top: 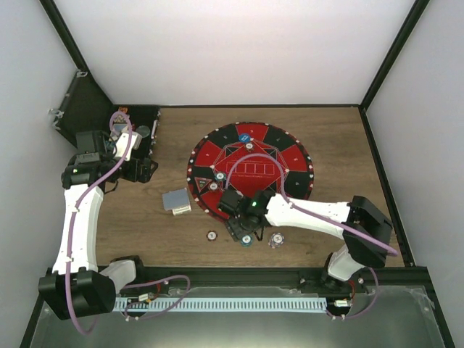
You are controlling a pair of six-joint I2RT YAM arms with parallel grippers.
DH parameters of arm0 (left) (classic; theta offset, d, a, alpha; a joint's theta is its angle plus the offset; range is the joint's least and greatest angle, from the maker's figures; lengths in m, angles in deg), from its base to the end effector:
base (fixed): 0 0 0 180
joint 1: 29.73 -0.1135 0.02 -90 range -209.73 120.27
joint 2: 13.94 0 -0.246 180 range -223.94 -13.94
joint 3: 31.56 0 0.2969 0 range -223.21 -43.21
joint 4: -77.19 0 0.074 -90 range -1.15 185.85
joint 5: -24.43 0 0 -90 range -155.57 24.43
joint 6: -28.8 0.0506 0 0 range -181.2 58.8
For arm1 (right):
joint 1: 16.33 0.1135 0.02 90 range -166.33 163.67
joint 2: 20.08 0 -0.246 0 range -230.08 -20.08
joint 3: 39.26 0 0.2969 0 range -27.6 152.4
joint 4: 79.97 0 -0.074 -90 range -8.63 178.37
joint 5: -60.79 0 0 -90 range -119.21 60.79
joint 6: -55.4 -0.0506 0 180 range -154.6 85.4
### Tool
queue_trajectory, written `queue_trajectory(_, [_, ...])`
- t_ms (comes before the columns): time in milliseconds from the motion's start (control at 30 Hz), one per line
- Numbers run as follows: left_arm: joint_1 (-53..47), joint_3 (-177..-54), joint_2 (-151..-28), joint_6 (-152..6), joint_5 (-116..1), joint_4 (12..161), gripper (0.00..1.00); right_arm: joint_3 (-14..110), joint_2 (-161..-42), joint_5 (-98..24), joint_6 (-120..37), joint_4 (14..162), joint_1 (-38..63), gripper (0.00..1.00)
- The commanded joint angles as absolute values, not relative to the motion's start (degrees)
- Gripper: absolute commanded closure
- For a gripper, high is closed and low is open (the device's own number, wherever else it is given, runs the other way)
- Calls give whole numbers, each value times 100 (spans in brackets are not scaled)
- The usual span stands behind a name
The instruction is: Distribute texas hold em gaming equipment
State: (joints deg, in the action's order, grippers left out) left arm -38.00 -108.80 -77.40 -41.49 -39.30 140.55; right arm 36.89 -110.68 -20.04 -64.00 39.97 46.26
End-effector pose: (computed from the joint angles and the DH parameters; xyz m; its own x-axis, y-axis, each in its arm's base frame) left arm 0.2762 0.0175 0.3134 -0.6570 0.2101 -0.7240 0.4000 0.9112 -0.0985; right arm 0.1651 0.3009 0.1659 -0.8071 -0.5037 -0.3081 -0.5287 0.8488 -0.0027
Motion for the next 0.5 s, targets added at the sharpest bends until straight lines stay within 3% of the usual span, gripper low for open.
queue_trajectory(0, [-3834,-10893,-7687,-4160,-3805,13953,0,3333,-10835,-2238,-7174,4025,4963,24])
queue_trajectory(467, [-3836,-10955,-7621,-4137,-3850,14044,0,3014,-11258,-2186,-7401,4287,5231,31])
